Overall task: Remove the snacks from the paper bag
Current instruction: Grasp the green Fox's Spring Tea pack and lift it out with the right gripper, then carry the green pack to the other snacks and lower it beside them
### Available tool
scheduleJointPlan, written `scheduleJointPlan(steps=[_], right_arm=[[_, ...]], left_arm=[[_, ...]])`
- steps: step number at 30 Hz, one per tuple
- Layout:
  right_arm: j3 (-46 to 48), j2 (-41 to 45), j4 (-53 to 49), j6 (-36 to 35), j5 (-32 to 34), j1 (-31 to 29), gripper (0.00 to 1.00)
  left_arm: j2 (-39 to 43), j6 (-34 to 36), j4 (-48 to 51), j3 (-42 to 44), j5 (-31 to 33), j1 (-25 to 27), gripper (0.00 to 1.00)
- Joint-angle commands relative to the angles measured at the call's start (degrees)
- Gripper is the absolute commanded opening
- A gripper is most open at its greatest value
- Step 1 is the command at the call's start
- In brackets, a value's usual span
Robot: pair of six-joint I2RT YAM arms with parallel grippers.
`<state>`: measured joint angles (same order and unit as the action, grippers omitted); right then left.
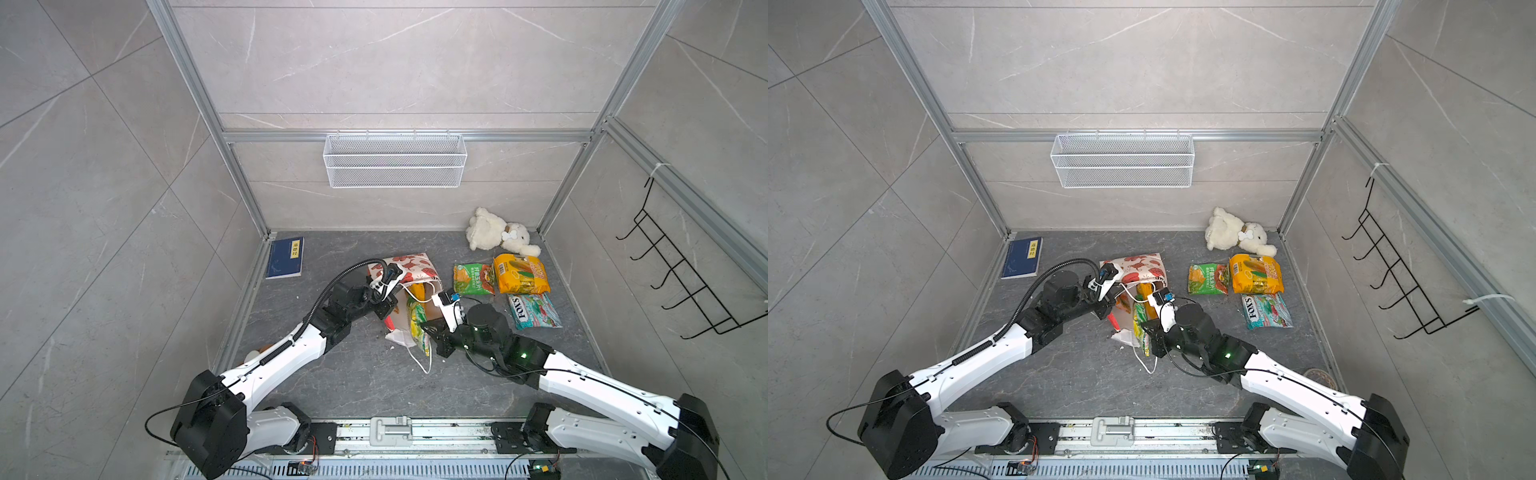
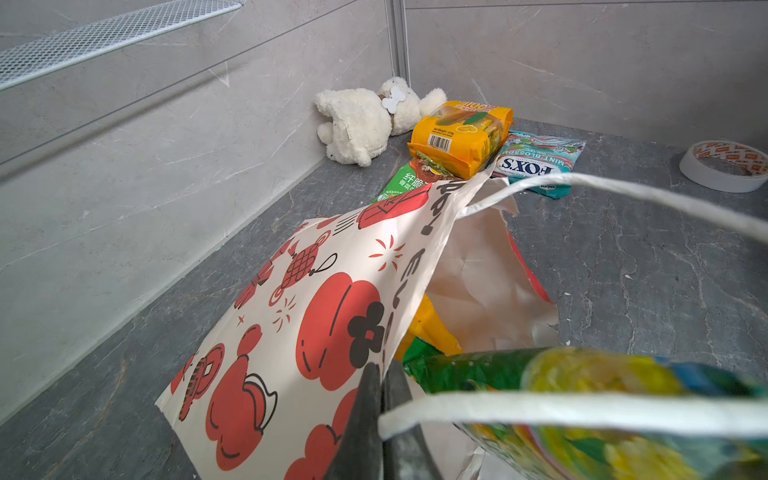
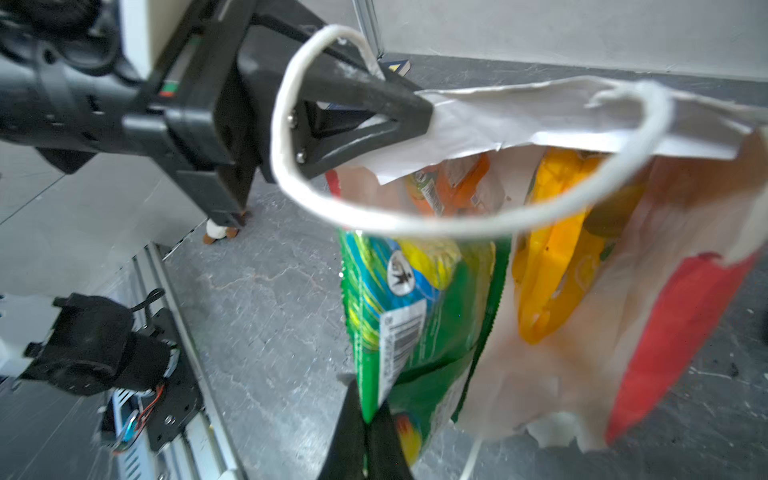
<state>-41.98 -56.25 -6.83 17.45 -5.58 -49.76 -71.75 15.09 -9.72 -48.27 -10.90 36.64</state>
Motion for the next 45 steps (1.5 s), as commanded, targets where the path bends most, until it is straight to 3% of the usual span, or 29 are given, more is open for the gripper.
scheduleJointPlan(steps=[1,8,12,14,18,23,29,34,38,45], right_arm=[[-3.5,6.4,-9.3,-0.8,-2.1,1.9,0.0],[-6.7,16.7,-22.2,1.8,7.5,6.2,0.0],[-9.2,18.1,-26.6,2.6,14.3,8.8,0.0],[-11.0,15.4,-28.9,2.5,14.4,12.1,0.0],[-12.1,8.3,-27.7,4.6,4.6,20.5,0.0],[-13.6,-2.5,-23.9,5.4,-13.3,31.4,0.0],[-14.4,-14.0,-15.2,4.4,-32.7,33.4,0.0],[-12.5,-23.3,-11.2,4.3,-40.1,38.9,0.0],[-14.5,-27.9,-19.4,-2.2,-35.0,39.8,0.0],[-22.7,-32.4,-37.5,-7.9,-11.9,39.9,0.0]], left_arm=[[0.5,-1.2,-2.4,-0.4,3.9,-0.2,0.0],[0.2,-1.7,-4.7,0.4,6.5,-0.3,0.0],[-0.1,-1.9,-5.4,0.3,7.9,-0.3,0.0],[0.1,-1.8,-6.2,0.6,7.5,-0.3,0.0],[0.9,-1.8,-7.1,1.1,7.4,-0.3,0.0],[1.7,-2.0,-7.8,2.1,7.8,-0.2,0.0],[1.4,-2.3,-7.9,1.7,6.9,-0.3,0.0],[1.2,-2.5,-7.8,1.5,6.2,-0.3,0.0],[1.5,-2.2,-7.1,1.4,6.3,-0.2,0.0],[1.4,-2.1,-7.3,1.5,6.3,-0.2,0.0]])
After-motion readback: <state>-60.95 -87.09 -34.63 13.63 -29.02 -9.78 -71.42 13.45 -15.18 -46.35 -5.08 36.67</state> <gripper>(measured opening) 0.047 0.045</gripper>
